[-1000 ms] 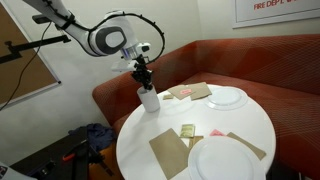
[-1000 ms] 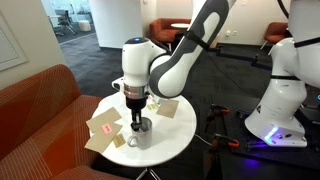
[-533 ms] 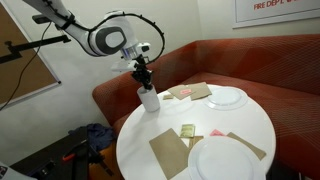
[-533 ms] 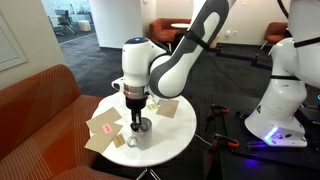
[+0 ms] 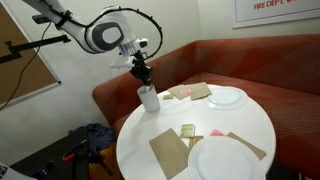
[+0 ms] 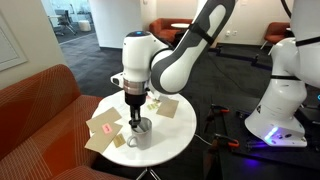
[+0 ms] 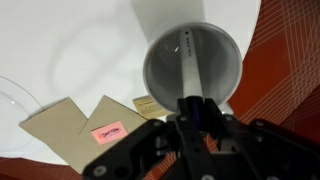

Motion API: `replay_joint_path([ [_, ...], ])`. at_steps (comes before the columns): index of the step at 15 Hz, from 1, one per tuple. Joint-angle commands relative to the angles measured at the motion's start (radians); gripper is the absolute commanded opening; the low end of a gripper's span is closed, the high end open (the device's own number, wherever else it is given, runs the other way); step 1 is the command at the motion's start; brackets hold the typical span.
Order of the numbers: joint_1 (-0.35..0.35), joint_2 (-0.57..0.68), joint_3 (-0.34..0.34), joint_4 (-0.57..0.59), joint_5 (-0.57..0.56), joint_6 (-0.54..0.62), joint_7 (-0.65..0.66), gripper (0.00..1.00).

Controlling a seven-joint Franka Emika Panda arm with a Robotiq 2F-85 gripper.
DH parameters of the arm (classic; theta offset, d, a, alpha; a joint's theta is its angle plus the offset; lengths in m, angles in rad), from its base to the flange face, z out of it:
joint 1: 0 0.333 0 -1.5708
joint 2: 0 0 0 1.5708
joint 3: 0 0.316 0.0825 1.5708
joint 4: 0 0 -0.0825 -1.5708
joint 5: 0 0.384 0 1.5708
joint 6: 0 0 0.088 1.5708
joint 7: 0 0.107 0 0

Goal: Remove the marker from the mug cup and place it on the table

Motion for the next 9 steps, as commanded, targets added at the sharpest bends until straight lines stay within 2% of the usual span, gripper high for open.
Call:
replay_joint_path([
  [1,0.006,-0.102,-0.002,-0.082,-0.003,0.028,0.013,0.05],
  [9,0.003,-0.285,-0.009,-0.185,0.017,0.051,0.015,0.05],
])
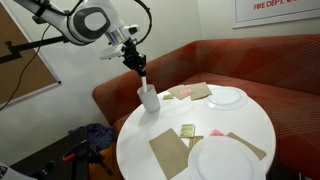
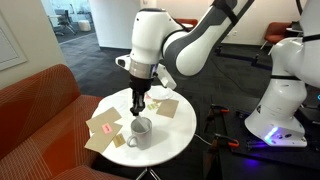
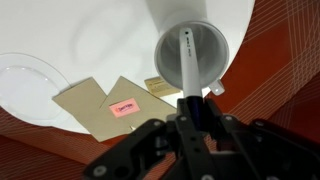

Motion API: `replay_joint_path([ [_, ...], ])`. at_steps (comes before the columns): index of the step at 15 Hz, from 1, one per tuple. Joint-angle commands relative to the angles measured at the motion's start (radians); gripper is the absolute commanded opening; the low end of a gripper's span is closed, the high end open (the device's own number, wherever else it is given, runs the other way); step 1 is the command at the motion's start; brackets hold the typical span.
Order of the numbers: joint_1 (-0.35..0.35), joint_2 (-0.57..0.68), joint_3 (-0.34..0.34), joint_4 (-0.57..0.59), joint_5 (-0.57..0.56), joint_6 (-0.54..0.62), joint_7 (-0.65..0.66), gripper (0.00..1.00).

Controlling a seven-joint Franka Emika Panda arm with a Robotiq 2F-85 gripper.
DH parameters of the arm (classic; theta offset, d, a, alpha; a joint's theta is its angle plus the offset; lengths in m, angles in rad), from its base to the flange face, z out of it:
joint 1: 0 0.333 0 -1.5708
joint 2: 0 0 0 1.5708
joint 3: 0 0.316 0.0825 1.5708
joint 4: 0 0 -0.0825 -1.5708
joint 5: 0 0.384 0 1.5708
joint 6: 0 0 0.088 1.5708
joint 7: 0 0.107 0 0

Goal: Remove the marker from the mug cup and place it on the table

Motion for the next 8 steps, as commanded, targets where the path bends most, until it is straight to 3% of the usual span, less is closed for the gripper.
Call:
replay_joint_path([
  [1,0.002,-0.125,-0.008,-0.088,0.018,0.039,0.017,0.05],
  [8,-0.001,-0.294,-0.034,-0.176,0.000,0.073,0.085,0.05],
])
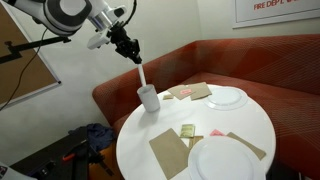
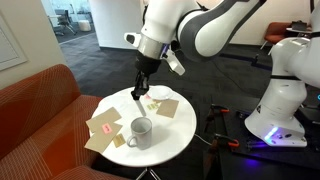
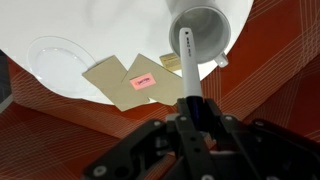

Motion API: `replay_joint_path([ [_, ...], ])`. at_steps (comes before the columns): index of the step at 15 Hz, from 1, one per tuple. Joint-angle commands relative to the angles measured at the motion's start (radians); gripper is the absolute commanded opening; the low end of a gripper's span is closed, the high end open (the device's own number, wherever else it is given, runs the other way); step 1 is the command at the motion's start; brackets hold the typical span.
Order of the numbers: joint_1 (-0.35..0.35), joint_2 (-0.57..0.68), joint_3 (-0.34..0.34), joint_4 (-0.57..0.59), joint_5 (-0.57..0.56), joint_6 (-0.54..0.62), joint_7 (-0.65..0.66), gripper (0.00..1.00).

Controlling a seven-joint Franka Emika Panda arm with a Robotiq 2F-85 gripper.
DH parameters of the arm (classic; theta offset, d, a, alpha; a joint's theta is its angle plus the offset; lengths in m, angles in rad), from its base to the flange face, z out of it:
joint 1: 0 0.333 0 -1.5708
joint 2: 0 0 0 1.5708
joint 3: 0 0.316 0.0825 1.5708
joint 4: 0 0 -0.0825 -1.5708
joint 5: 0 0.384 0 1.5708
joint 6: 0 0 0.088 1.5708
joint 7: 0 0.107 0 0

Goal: Remove the marker from the mug cup and place it on the table

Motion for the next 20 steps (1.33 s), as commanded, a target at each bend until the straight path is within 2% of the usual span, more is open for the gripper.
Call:
replay_joint_path([
  [1,-0.011,-0.117,-0.020,-0.077,-0.044,0.022,0.113,0.05],
  [4,-0.057,-0.141,-0.020,-0.064,-0.123,-0.033,0.264,0.05],
  [10,-0.119,-0.084,-0.033,0.009,-0.158,-0.151,0.424,0.05],
  [16,-0.116,0.039,-0.059,0.108,-0.151,-0.266,0.515,0.05],
  [20,-0.104,0.149,-0.091,0.174,-0.131,-0.292,0.547,0.05],
])
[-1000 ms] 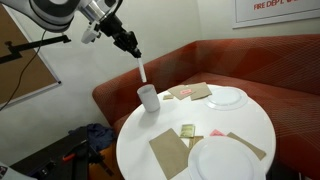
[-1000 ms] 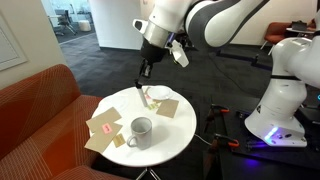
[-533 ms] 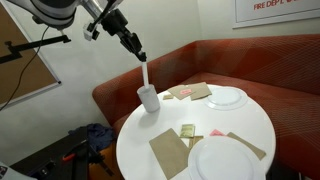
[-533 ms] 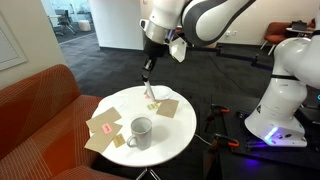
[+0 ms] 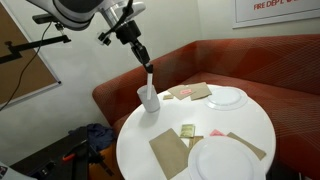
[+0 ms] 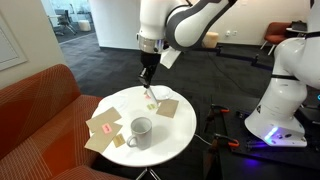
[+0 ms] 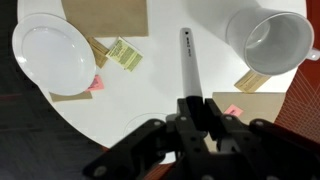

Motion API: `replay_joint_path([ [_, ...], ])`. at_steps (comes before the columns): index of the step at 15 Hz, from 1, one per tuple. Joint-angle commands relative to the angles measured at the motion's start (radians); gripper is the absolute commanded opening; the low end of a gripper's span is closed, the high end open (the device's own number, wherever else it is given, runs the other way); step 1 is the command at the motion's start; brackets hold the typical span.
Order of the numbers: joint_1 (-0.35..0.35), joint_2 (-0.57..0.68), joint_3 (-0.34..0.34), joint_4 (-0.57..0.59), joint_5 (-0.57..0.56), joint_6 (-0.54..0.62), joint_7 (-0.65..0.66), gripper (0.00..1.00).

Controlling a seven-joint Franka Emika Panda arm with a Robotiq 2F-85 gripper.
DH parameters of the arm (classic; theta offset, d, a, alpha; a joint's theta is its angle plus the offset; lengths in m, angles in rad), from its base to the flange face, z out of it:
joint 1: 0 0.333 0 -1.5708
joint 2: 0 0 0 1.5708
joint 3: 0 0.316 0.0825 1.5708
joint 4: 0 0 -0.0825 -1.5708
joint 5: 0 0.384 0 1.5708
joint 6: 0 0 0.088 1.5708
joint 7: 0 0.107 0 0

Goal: Remove the marker from the mug cup and place it on the table

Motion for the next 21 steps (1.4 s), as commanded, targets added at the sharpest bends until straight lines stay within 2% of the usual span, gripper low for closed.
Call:
replay_joint_path([
  [1,0.018,0.115,-0.037,0.092,0.009,-0.045,0.036,0.05],
  [12,0.022,0.412,-0.082,0.265,0.183,-0.055,-0.026,0.05],
  [20,0.036,0.517,-0.116,0.354,0.210,-0.147,0.001,0.05],
  [21,0.037,0.522,-0.120,0.362,0.210,-0.161,0.005,0.46],
])
